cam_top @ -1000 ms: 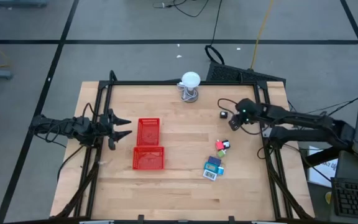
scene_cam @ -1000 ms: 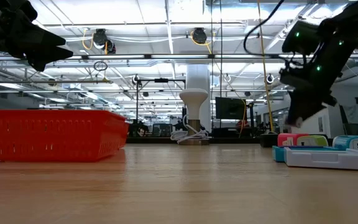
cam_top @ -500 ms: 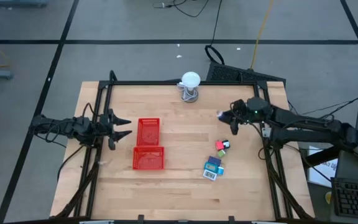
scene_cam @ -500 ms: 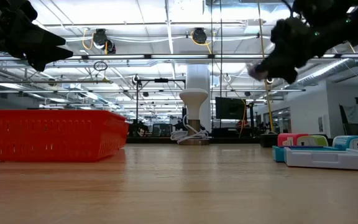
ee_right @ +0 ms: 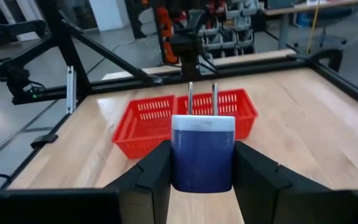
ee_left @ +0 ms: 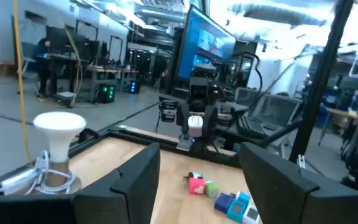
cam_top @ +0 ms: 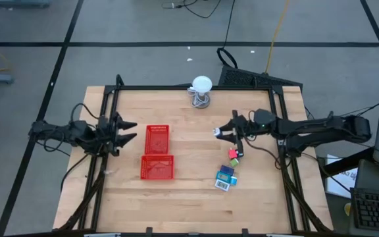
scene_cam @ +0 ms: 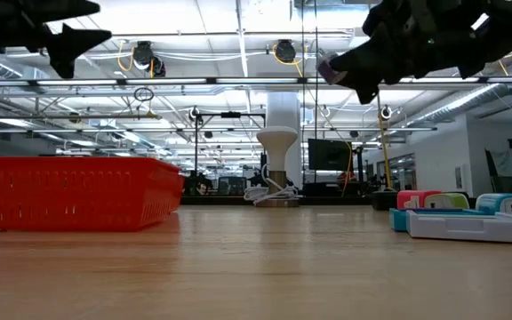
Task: Pick & Place Office items
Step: Put the purple charger adapter into the top red basket
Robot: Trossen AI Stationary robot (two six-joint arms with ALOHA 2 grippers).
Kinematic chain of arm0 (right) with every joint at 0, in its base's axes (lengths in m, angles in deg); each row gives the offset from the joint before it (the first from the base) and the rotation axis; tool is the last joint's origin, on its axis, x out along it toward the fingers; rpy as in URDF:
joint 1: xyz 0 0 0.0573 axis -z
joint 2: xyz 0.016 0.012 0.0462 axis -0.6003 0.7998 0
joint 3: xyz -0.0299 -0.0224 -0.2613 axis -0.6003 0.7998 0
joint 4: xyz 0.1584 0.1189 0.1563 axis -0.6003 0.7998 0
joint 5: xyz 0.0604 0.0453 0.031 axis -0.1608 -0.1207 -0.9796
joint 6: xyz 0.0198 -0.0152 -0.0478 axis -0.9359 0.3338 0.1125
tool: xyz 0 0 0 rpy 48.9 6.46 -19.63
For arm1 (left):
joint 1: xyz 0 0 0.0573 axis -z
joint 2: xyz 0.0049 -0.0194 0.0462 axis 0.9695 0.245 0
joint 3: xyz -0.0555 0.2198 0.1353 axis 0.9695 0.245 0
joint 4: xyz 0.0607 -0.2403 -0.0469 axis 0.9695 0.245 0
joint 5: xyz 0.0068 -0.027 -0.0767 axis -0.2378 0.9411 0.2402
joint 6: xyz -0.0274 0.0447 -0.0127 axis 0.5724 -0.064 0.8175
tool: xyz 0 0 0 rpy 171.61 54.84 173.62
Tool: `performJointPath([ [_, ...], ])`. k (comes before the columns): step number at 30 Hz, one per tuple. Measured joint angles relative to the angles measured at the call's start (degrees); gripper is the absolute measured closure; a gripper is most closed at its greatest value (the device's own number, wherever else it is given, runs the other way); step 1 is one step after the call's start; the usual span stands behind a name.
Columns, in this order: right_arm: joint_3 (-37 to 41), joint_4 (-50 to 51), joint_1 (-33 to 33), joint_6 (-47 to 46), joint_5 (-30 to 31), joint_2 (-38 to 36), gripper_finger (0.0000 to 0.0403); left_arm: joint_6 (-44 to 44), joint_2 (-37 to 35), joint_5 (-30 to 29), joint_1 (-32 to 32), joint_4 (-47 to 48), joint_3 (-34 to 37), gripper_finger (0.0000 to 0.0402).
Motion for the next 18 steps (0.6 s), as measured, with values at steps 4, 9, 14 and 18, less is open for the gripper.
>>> performJointPath([
  [4, 0.0, -6.6, -0.9, 0.1, 0.0, 4.0, 0.0277, 5.1, 9.5, -7.3, -0.1, -8.1, 0.0, 0.0176],
  [9, 0.0, -14.9, -2.1, 0.1, 0.0, 8.7, 0.0277, 2.1, 26.5, -7.7, -1.8, -25.5, 0.0, 0.0176],
  [14, 0.0, -22.2, -3.3, 5.2, 1.8, 12.7, 0.0277, 2.3, 43.5, -5.4, -3.6, -44.9, -0.4, 0.0176],
  [18, -0.3, -25.8, -5.2, 12.2, 5.8, 15.2, 0.0277, 4.2, 54.4, -4.8, -5.4, -48.2, -4.7, 0.0176],
])
